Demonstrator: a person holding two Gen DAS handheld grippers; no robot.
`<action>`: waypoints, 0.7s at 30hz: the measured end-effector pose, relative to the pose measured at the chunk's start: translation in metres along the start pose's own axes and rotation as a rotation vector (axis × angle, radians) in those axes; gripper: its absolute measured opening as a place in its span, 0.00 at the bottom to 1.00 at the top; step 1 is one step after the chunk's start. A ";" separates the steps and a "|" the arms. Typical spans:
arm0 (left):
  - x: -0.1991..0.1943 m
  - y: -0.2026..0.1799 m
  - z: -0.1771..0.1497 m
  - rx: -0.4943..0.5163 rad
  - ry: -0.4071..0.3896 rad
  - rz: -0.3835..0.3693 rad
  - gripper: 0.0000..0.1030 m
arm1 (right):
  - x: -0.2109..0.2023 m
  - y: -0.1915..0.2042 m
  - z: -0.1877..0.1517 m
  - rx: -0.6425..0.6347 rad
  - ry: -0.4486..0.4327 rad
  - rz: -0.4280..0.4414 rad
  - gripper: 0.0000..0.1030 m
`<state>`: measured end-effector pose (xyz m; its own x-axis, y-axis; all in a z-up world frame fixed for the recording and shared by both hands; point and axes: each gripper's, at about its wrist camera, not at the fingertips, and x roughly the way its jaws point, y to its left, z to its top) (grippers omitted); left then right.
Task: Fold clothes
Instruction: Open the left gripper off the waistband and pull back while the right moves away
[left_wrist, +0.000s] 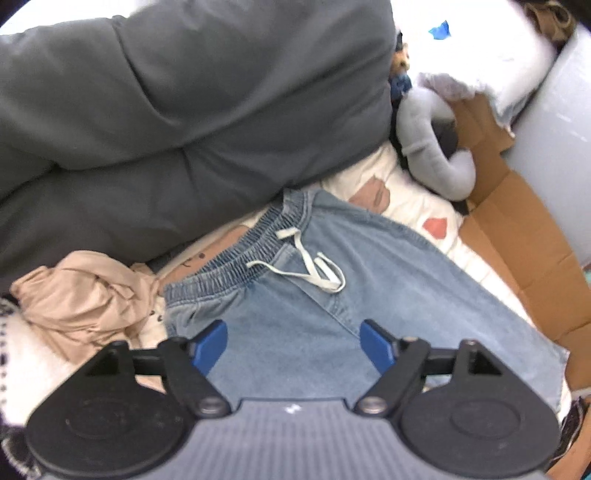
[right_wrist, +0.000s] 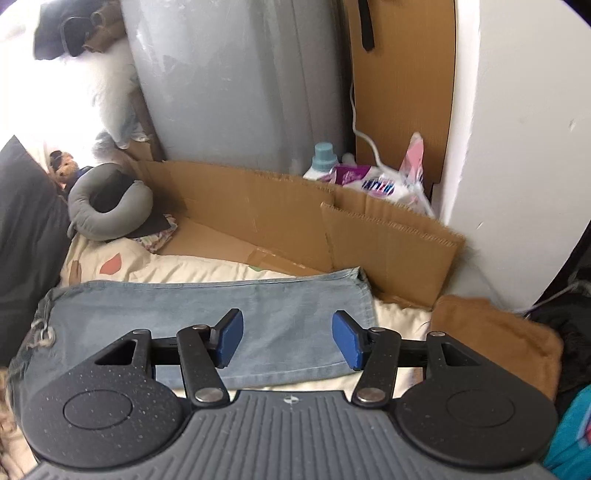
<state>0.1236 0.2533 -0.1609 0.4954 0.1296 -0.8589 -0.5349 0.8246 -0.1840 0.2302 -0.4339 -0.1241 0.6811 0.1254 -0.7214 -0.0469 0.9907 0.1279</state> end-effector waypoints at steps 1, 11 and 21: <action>-0.007 0.003 -0.001 -0.008 -0.005 -0.002 0.79 | -0.010 -0.004 0.001 -0.007 -0.005 -0.007 0.58; -0.062 0.017 -0.017 -0.039 -0.024 -0.012 0.81 | -0.093 -0.036 -0.002 -0.094 0.004 -0.001 0.59; -0.088 0.020 -0.037 -0.047 -0.041 -0.076 0.85 | -0.153 -0.048 -0.066 -0.106 0.040 0.057 0.61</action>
<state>0.0440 0.2385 -0.1065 0.5628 0.0910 -0.8216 -0.5258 0.8063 -0.2710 0.0796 -0.4972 -0.0650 0.6456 0.1811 -0.7419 -0.1626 0.9818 0.0982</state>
